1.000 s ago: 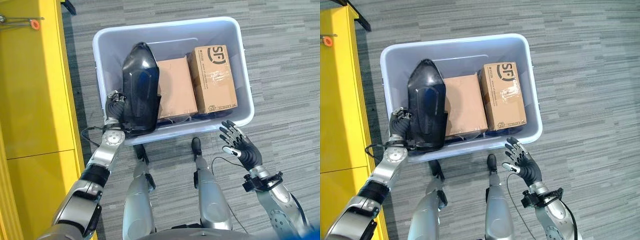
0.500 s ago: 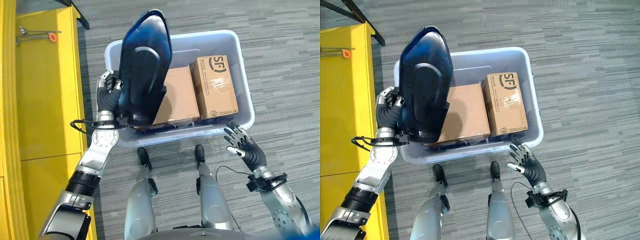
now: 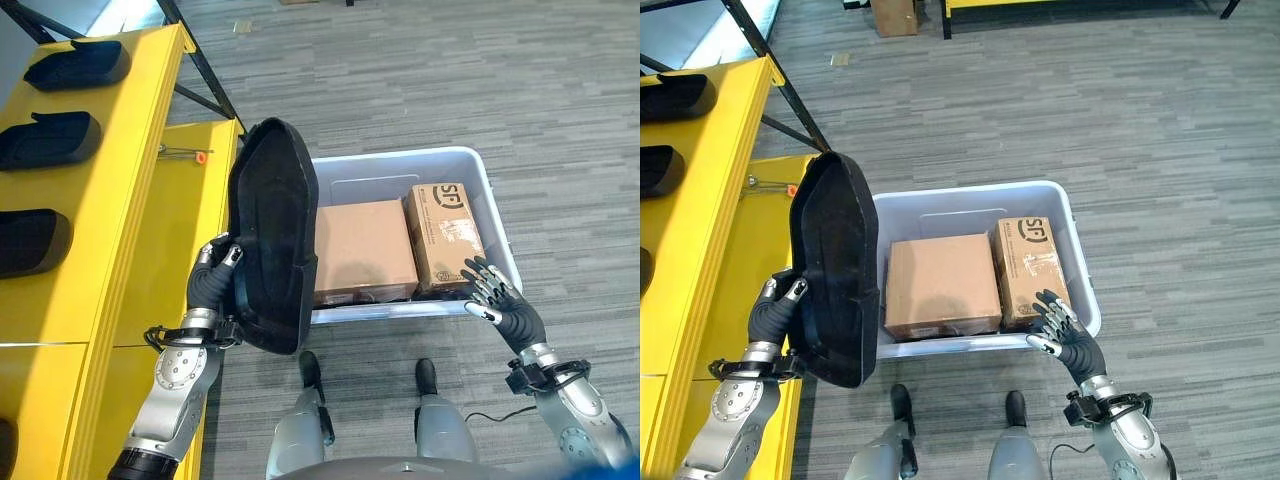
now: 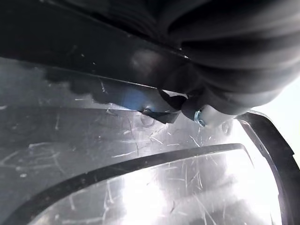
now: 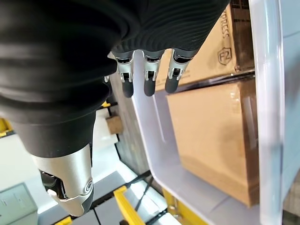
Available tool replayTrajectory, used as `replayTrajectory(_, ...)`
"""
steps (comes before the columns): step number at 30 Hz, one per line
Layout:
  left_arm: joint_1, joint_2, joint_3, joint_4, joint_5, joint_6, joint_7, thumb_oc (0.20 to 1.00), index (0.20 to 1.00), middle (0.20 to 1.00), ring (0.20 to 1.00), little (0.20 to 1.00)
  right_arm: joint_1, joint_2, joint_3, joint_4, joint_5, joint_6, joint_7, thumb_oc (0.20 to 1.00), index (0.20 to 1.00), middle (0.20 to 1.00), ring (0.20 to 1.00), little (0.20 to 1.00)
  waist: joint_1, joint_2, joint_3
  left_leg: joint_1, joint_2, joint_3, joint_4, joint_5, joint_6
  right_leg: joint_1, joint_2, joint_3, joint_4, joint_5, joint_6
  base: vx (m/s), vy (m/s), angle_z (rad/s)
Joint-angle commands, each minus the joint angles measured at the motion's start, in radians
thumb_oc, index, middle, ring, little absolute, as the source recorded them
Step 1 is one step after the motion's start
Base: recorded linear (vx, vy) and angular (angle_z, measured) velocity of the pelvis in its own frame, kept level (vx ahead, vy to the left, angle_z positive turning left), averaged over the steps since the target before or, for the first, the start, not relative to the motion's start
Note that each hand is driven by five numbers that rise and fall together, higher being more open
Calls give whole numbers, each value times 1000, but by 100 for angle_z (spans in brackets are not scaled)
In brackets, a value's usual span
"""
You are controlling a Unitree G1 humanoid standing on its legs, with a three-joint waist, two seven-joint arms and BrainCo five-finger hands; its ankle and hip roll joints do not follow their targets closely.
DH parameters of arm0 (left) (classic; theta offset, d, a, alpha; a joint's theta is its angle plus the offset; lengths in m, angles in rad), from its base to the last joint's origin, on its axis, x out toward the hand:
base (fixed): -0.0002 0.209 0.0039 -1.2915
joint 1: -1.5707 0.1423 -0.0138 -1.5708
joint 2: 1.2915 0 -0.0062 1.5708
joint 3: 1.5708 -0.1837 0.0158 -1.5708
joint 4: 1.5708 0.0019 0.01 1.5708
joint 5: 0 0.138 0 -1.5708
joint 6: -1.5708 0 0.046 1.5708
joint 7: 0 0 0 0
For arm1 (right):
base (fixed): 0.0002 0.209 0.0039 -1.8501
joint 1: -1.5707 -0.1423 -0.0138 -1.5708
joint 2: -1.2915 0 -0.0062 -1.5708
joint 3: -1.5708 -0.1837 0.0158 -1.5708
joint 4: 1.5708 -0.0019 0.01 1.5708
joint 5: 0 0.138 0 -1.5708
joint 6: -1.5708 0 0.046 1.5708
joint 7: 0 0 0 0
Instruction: Move parts from the plastic box to the shelf.
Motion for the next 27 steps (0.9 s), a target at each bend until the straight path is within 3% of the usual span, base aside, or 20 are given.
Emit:
replayTrajectory(1, -24, 28, 76, -60, -51, -24, -38, 200, 200, 200, 200, 200, 20, -4, -17, -45, -19, -17, 20, 1000, 1000, 1000, 1000, 1000, 20, -23, -39, 40, 169, -61, 87, -5, -72, -27, 3, -39, 178, -118, -30, -36, -172, 23)
replayTrajectory(3, 49, -7, 92, -60, -69, 3, -59, 200, 200, 200, 200, 200, 19, -9, -8, -49, -13, 0, 26, 1000, 1000, 1000, 1000, 1000, 40, -11, -42, 72, 201, -92, 80, 52, -72, -5, 38, -71, 255, -181, -64, -91, -307, 32)
replayTrajectory(5, 118, -45, 107, -61, -97, 26, -71, 200, 200, 200, 200, 200, 16, -23, -5, -48, -11, 10, 26, 1000, 1000, 1000, 1000, 1000, 67, 2, -33, 71, 225, -135, 65, 149, -76, -6, 74, -102, 305, -221, -101, -153, -290, 62)
replayTrajectory(6, 118, -45, 107, -62, -97, 26, -71, 200, 200, 200, 200, 200, 15, -23, -5, -48, -11, 10, 26, 1000, 1000, 1000, 1000, 1000, 66, 5, -35, 67, 228, -137, 64, 151, -77, -8, 77, -104, 302, -218, -102, -126, -181, 39)
replayTrajectory(9, 149, -67, 114, -56, -118, 35, -79, 200, 200, 200, 200, 200, 17, -35, -10, -49, -9, 9, 28, 1000, 1000, 1000, 1000, 1000, 87, 11, -16, 48, 231, -172, 32, 243, -96, -8, 87, -145, 326, -247, -124, -113, -146, 30)
replayTrajectory(10, 156, -74, 118, -54, -116, 34, -79, 200, 200, 200, 200, 200, 18, -38, -14, -43, -12, 8, 27, 1000, 1000, 1000, 1000, 1000, 99, 14, -9, 31, 233, -159, 10, 285, -105, -3, 84, -173, 325, -254, -133, -124, -160, 52)
replayTrajectory(12, 153, -75, 121, -48, -107, 33, -80, 200, 200, 200, 200, 200, 15, -47, -23, -33, -21, 4, 21, 1000, 1000, 1000, 1000, 1000, 106, 10, 4, -4, 216, -134, 3, 309, -109, 10, 68, -217, 310, -253, -141, -131, -189, 101)
replayTrajectory(13, 144, -80, 129, -36, -104, 28, -79, 200, 200, 200, 200, 200, 4, -51, -24, -23, -27, 7, 17, 1000, 1000, 1000, 1000, 1000, 117, -10, 6, -1, 181, -116, 24, 250, -110, 23, 40, -243, 282, -249, -132, -123, -201, 112)
replayTrajectory(14, 141, -84, 128, -34, -106, 28, -79, 200, 200, 200, 200, 200, 1, -49, -24, -18, -31, 7, 18, 1000, 1000, 1000, 1000, 1000, 120, -16, 3, 0, 169, -109, 36, 228, -107, 27, 30, -256, 256, -235, -126, -189, -218, 148)
replayTrajectory(15, 138, -95, 135, -32, -115, 25, -77, 200, 200, 200, 200, 200, 0, -44, -29, -15, -25, 5, 18, 1000, 1000, 1000, 1000, 1000, 117, -24, -9, 13, 160, -76, 94, 155, -86, 31, 14, -286, 203, -199, -128, -205, -119, 123)
replayTrajectory(18, 148, -117, 150, -45, -122, 34, -92, 200, 200, 200, 200, 200, 19, -23, -42, -10, -16, 14, 26, 1000, 1000, 1000, 1000, 1000, 94, -20, -60, 130, 157, -36, 153, 34, -75, 39, -10, -386, 122, -153, -126, -119, -3, 155)
replayTrajectory(23, 149, -124, 161, -52, -115, 41, -92, 200, 200, 200, 200, 200, 33, -10, -65, -9, -23, 25, 23, 1000, 1000, 1000, 1000, 1000, 75, 10, -80, 192, 170, 11, 51, 24, -77, 15, -67, -451, 196, -139, -99, -1, 121, 94)
replayTrajectory(27, 166, -112, 175, -62, -113, 36, -97, 200, 200, 200, 200, 200, 37, 3, -79, -6, -23, 33, 28, 1000, 1000, 1000, 1000, 1000, 101, 6, -76, 162, 127, -7, 61, -44, -64, 55, -121, -461, 167, -79, -62, 85, 237, 47)
